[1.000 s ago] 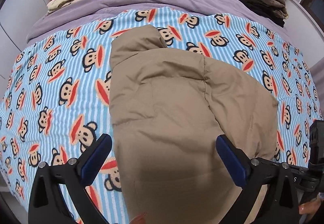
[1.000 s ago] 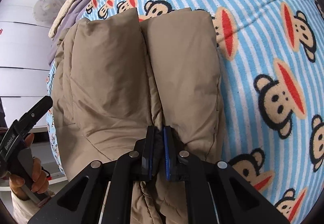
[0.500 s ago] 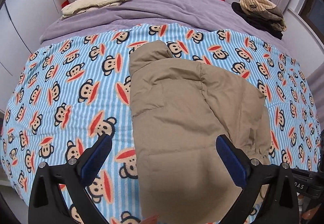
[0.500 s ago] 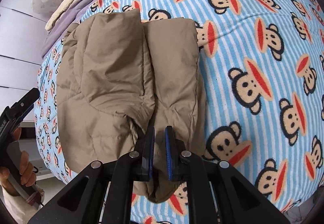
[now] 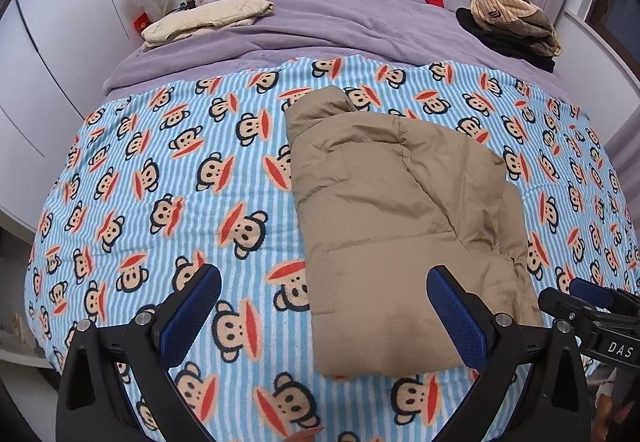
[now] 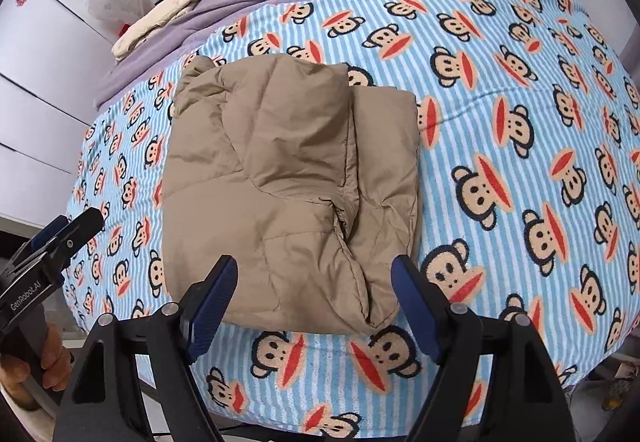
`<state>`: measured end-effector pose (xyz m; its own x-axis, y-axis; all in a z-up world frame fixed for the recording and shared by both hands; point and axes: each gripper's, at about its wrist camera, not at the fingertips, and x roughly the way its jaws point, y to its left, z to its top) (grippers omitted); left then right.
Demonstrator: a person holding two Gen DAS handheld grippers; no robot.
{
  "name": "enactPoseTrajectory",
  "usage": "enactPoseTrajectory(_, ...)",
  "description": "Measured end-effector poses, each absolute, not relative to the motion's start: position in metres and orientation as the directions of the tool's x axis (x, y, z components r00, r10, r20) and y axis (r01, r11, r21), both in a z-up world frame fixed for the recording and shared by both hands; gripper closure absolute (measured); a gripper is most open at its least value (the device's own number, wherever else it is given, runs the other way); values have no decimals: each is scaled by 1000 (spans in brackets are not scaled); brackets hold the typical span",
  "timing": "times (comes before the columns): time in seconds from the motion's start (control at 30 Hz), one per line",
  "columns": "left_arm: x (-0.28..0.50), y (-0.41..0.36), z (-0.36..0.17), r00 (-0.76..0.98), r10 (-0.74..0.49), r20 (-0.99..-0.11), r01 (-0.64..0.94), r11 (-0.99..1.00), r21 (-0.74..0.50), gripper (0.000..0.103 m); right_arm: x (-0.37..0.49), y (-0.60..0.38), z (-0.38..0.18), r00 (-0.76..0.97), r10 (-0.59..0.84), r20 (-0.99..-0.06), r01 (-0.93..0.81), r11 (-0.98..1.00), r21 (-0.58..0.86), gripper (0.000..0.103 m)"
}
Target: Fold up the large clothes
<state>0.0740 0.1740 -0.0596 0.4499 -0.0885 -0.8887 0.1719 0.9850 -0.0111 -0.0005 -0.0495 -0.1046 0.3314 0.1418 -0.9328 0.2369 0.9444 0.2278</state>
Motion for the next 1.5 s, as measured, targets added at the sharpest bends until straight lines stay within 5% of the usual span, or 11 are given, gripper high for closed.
enactPoseTrajectory(0.07,69,177,-55,455,-93,-886,158,987,-23,0,-2,-43,-94,363,108,-926,219,955,197,20)
enactPoseTrajectory(0.2,60,180,-45,477,-74,-876,121,992,-17,0,-7,-39,-76,426,61,-903,226,959,171,0)
enactPoseTrajectory(1.5,-13,189,6,572,-26,-820,45,999,-1,0,-56,-33,-7,528,-58,-848,208,976,62,0)
